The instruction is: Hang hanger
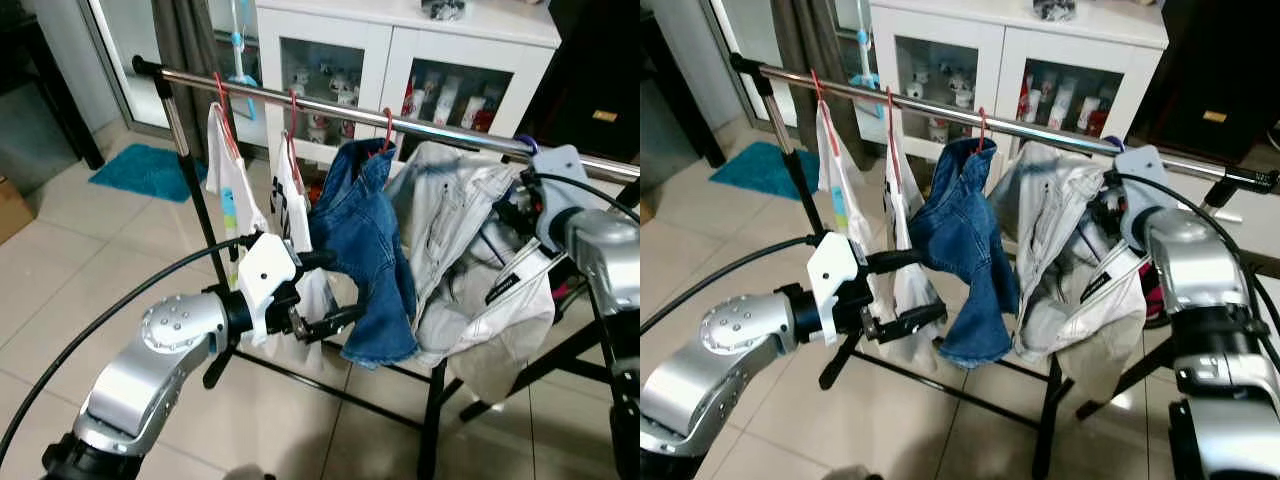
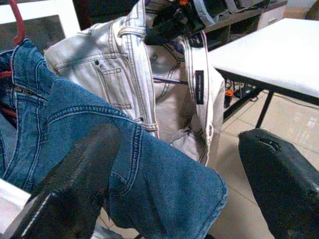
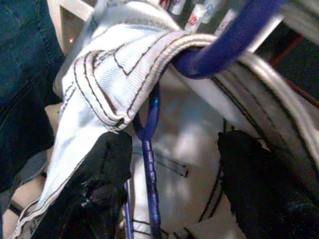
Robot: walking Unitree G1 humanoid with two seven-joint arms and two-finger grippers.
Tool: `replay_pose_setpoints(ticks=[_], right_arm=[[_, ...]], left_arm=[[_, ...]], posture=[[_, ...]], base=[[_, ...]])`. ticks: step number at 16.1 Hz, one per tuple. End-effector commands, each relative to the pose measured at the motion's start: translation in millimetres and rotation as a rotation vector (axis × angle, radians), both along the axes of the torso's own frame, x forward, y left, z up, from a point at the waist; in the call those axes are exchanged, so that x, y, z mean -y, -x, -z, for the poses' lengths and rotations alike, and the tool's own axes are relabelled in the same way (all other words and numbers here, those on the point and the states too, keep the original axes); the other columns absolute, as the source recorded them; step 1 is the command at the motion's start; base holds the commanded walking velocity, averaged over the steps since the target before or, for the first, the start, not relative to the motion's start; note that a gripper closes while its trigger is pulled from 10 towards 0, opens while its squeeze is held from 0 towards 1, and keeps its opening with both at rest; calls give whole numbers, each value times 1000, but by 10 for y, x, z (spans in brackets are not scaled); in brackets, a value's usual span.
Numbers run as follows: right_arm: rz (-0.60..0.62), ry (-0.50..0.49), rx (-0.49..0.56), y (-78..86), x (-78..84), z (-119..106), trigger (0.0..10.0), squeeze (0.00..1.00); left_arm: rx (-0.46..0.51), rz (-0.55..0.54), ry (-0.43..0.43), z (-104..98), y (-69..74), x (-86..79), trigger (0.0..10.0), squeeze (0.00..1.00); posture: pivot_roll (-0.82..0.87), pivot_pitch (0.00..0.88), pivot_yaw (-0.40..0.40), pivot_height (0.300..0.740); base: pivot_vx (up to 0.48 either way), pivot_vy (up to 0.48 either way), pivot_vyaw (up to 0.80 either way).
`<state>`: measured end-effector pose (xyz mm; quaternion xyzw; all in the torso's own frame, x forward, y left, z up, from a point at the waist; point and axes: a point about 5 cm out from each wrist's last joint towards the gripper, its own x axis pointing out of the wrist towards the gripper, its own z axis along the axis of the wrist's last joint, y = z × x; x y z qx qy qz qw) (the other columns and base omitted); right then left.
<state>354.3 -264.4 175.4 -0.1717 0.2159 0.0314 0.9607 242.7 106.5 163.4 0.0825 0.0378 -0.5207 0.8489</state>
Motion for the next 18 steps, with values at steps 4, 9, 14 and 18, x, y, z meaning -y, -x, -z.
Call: replay_pose_setpoints(ticks=[4, 9, 14, 18], right_arm=[[-71, -4, -25, -101, -103, 20, 0, 0], [-89, -14, -48, -125, -109, 74, 0, 0], [-76, -21, -59, -125, -62, 112, 0, 0], [-63, -36, -61, -132, -30, 134, 0, 0]], left_arm=[[12, 3, -3, -44, -3, -16, 10000, 0], [10, 6, -4, -43, -2, -18, 10000, 0], [8, 11, -11, -42, -11, -21, 10000, 0], [8, 13, -15, -42, -17, -27, 10000, 0]], posture=[[72, 31, -26, 740], [69, 32, -20, 740], [74, 29, -17, 740], [76, 25, -13, 740]], base=[[0, 0, 0], [0, 0, 0], [0, 0, 0], [0, 0, 0]])
